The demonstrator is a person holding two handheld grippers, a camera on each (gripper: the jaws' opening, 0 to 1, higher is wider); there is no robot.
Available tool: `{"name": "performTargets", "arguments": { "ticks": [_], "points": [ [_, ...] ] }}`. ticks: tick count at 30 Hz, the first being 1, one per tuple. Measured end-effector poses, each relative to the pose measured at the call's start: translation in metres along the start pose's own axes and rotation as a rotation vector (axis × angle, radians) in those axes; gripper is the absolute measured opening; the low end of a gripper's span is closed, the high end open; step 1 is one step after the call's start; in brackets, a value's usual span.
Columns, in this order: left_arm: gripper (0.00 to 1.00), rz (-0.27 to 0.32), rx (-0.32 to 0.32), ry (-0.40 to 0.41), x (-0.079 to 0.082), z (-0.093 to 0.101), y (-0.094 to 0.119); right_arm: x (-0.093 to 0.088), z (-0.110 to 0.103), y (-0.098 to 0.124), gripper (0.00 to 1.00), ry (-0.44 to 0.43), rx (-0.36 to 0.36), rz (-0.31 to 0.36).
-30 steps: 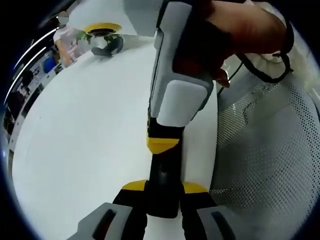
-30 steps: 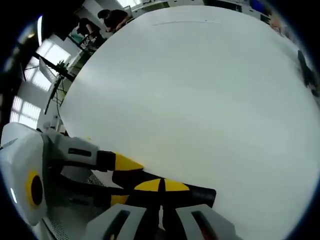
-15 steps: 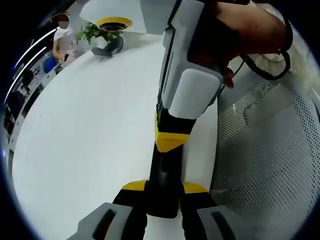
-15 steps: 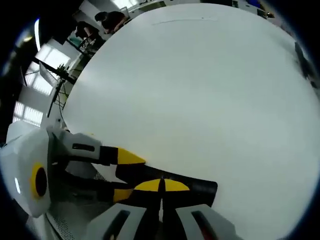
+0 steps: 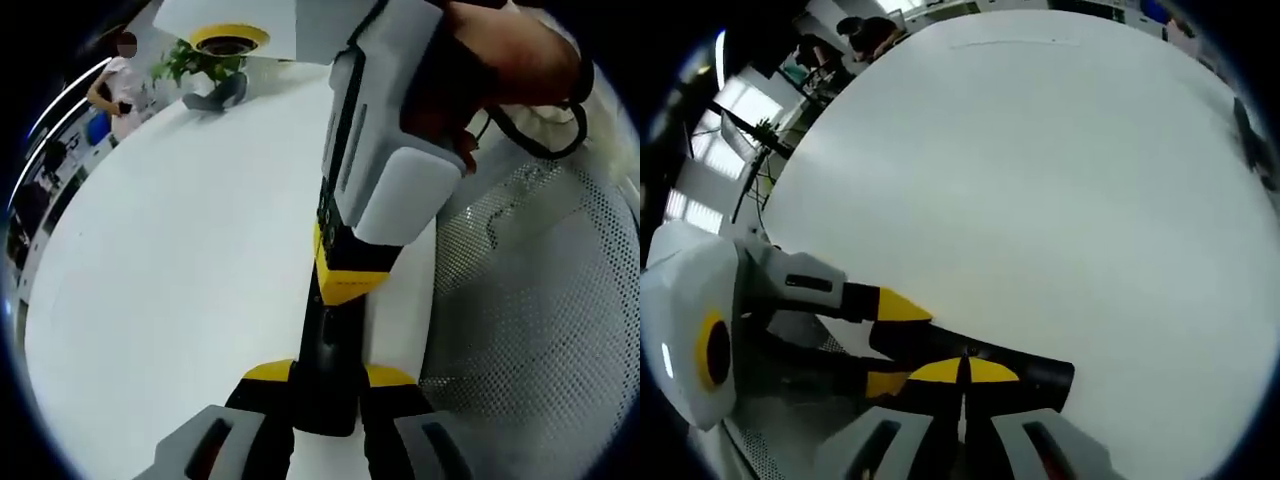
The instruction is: Press the specified remote control buttons in sequence, fully releasing each button before pressing the next.
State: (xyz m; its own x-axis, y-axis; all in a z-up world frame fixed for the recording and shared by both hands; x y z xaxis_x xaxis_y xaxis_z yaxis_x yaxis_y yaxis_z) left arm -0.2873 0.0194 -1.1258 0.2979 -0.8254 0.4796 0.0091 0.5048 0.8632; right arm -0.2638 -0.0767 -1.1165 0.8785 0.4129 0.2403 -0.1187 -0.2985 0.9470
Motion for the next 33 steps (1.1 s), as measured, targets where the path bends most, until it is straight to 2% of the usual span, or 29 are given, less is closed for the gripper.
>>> {"name": "performTargets", "arguments": {
  "ticks": [5, 12, 13, 14, 20, 24, 33],
  "points": [
    [0.24, -0.008, 0.0, -0.004, 0.001, 0.0, 0.0, 0.002, -0.001, -0.001, 0.0, 0.048, 0.0, -0.015],
    [0.24, -0.013, 0.005, 0.003, 0.001, 0.001, -0.001, -0.001, 0.0, -0.001, 0.0, 0.042, 0.016, -0.013],
    [0.25, -0.014, 0.004, 0.004, 0.001, 0.001, -0.001, -0.008, -0.002, 0.001, 0.0, 0.02, 0.025, -0.072],
    [0.25, -0.02, 0.003, 0.008, 0.002, 0.001, -0.001, -0.004, 0.0, 0.0, 0.0, 0.034, 0.02, -0.024],
    [0.25, -0.023, 0.004, 0.006, 0.001, 0.001, -0.001, -0.01, -0.004, -0.001, 0.0, 0.051, -0.012, 0.042],
    [0.25, -0.025, 0.006, 0.009, 0.002, 0.001, -0.001, -0.007, -0.003, -0.002, 0.0, 0.039, -0.011, 0.035],
    [0.25, -0.011, 0.008, 0.012, 0.001, 0.002, -0.001, -0.007, 0.005, -0.001, 0.0, -0.054, 0.069, 0.023]
  ]
}}
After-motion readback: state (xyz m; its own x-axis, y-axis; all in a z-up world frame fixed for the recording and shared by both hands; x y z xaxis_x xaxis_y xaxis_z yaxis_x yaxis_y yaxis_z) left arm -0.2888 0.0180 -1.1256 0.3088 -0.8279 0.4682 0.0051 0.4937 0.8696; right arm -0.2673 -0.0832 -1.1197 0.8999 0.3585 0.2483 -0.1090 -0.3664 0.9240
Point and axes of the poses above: the point that each gripper's makers call its tool centre point, and the gripper's own axes: y roughly backward along the fingers, z roughly to its right, x roughly out of its top, the point moved 8 cm from there along y, roughly backward along the fingers, and after that the axes turned 9 degrees about -x, right-handed, at the moved point
